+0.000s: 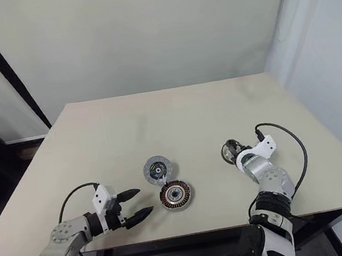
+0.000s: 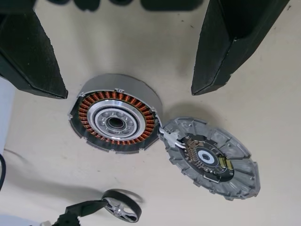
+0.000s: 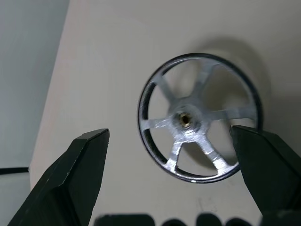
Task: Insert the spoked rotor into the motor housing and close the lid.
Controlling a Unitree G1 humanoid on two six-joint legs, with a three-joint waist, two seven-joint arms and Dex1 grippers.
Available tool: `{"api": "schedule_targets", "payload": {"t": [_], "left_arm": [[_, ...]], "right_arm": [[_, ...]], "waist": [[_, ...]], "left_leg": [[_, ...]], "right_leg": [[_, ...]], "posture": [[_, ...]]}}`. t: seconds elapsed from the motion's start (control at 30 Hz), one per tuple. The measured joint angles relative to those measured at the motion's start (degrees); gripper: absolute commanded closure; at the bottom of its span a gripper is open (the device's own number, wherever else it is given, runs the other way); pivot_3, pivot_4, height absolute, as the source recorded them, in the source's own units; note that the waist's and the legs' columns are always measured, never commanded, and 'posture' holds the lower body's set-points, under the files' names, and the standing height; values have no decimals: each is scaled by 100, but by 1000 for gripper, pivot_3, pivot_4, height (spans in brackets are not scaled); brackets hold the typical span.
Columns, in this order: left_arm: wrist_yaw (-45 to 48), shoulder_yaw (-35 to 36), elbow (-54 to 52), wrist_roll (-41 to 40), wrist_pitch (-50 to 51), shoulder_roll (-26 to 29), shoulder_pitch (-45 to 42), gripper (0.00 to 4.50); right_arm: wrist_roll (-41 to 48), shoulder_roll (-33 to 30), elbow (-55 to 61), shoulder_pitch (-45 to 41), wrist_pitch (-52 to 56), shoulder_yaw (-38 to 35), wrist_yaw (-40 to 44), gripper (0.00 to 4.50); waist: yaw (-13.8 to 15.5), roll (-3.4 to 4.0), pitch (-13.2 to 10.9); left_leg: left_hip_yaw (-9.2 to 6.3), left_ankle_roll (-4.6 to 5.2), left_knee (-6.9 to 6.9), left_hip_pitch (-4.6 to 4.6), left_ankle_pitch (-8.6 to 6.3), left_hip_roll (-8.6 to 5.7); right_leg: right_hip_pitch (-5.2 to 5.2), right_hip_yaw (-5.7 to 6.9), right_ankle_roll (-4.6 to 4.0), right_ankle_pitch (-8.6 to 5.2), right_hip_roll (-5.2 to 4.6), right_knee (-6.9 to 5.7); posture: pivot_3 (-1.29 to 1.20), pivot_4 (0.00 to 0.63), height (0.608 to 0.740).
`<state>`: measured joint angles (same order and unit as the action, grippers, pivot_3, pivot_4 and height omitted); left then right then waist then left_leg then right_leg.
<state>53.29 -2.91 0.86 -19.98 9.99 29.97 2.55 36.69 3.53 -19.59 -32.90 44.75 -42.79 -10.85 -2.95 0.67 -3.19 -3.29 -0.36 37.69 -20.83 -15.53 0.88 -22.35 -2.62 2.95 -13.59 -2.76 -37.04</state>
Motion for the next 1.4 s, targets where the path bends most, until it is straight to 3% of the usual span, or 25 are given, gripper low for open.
{"api": "schedule_targets", "payload": {"t": [0.37,0.83,1.4], "left_arm": [[-71,14,-73,-2,23,3,121,0],[-65,-7,-72,-3,58,-41,3,0],[-61,-7,-72,-3,58,-41,2,0]], "right_arm": [[-28,-239,735,221,-330,747,84,38],[400,-189,609,382,-409,403,-563,38],[869,-130,254,425,-283,379,-663,38]], "waist": [[-20,6,0],[-22,6,0],[-26,6,0]], "left_leg": [[4,1,-2,-1,0,0],[19,2,-9,0,1,1],[45,4,-18,4,1,1]], "right_leg": [[-2,-5,0,-1,0,2],[-9,-19,0,-1,2,2],[-16,-45,0,-1,2,2]], "posture": [[0,0,740],[0,0,740],[0,0,740]]}}
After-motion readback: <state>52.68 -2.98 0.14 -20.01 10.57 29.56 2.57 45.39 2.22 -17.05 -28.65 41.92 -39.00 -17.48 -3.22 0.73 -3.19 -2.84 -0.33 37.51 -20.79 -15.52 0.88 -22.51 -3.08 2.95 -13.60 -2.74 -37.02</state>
